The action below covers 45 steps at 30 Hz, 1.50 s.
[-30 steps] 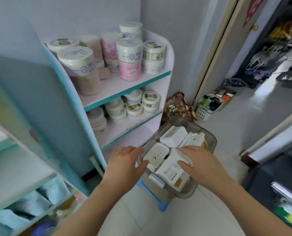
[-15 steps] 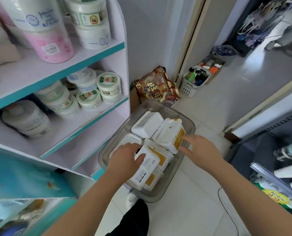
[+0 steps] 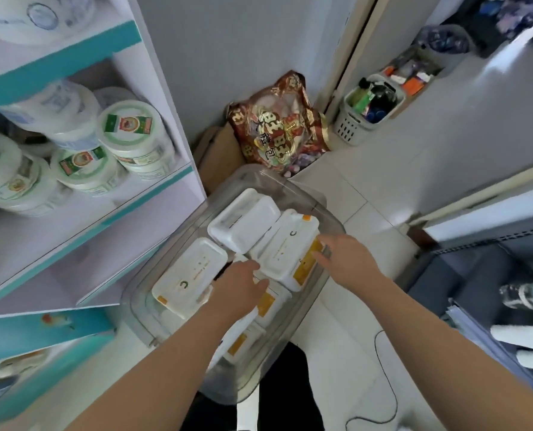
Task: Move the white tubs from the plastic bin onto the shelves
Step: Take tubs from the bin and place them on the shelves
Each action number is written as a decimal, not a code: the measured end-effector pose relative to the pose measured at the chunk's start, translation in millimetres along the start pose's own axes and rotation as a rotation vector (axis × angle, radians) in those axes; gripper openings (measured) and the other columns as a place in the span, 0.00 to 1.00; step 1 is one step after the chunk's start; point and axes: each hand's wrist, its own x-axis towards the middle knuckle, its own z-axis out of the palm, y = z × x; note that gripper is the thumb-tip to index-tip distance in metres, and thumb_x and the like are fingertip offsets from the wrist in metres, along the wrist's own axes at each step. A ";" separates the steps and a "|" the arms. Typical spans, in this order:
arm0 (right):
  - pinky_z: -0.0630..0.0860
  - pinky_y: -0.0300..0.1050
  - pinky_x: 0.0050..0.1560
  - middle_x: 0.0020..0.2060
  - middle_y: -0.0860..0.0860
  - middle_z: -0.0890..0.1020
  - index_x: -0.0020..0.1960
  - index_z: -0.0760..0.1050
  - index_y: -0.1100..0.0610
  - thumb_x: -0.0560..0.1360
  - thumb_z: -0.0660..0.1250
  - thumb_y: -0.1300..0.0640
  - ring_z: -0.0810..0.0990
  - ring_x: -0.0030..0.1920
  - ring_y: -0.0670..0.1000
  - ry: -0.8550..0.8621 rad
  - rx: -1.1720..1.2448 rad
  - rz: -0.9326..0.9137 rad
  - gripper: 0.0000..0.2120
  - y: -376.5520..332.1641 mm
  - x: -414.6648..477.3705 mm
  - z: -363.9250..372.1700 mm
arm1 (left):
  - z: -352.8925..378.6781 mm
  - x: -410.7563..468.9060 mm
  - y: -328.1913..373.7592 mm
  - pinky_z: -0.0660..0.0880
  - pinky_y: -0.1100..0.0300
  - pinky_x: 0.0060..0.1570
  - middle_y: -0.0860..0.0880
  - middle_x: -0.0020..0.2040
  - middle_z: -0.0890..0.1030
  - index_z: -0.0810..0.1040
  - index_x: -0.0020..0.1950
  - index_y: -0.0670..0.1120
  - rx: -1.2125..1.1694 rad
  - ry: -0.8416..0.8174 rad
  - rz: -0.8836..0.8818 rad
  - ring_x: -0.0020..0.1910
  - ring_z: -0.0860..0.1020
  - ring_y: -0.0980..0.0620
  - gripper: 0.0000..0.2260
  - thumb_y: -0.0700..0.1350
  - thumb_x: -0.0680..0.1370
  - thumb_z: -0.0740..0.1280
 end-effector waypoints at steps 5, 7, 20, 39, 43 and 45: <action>0.74 0.46 0.48 0.52 0.54 0.78 0.62 0.72 0.57 0.78 0.61 0.49 0.77 0.53 0.56 -0.068 -0.046 -0.092 0.17 30.3 52.3 7.0 | 30.0 28.9 11.0 0.70 0.58 0.58 0.46 0.65 0.74 0.66 0.72 0.48 -0.095 0.000 -0.172 0.64 0.72 0.48 0.24 0.54 0.79 0.63; 0.73 0.47 0.49 0.54 0.55 0.77 0.64 0.72 0.57 0.78 0.61 0.49 0.76 0.54 0.55 -0.103 -0.073 -0.116 0.18 38.3 66.4 10.9 | 42.1 36.8 15.6 0.71 0.57 0.56 0.46 0.64 0.74 0.65 0.73 0.48 -0.151 0.010 -0.245 0.63 0.73 0.48 0.24 0.54 0.79 0.63; 0.59 0.47 0.69 0.65 0.56 0.74 0.68 0.70 0.56 0.78 0.61 0.47 0.66 0.68 0.56 -0.154 -0.132 -0.618 0.22 -7.1 69.6 52.1 | 55.1 -11.5 -5.6 0.68 0.55 0.64 0.50 0.66 0.71 0.70 0.70 0.50 -0.117 0.415 -0.395 0.66 0.69 0.50 0.22 0.49 0.77 0.67; 0.68 0.39 0.40 0.49 0.49 0.79 0.51 0.70 0.51 0.76 0.65 0.47 0.76 0.50 0.49 -0.556 0.276 -0.473 0.10 -89.9 46.9 122.2 | 53.7 -64.1 -114.5 0.71 0.53 0.59 0.48 0.60 0.75 0.76 0.64 0.51 0.054 0.379 -0.657 0.60 0.71 0.46 0.15 0.54 0.80 0.62; 0.72 0.43 0.36 0.42 0.51 0.81 0.50 0.71 0.55 0.76 0.65 0.48 0.78 0.40 0.49 -0.466 0.178 -0.619 0.11 -85.1 37.9 105.0 | 48.6 -80.4 -105.4 0.69 0.53 0.59 0.50 0.58 0.75 0.77 0.62 0.52 0.067 0.427 -0.569 0.59 0.71 0.48 0.14 0.54 0.79 0.62; 0.74 0.44 0.37 0.38 0.49 0.79 0.51 0.72 0.56 0.77 0.65 0.49 0.78 0.36 0.48 -0.416 0.172 -0.687 0.11 -86.7 28.0 88.9 | 47.0 -96.8 -96.1 0.72 0.54 0.56 0.50 0.57 0.74 0.77 0.61 0.51 -0.008 0.488 -0.555 0.57 0.73 0.47 0.14 0.53 0.79 0.62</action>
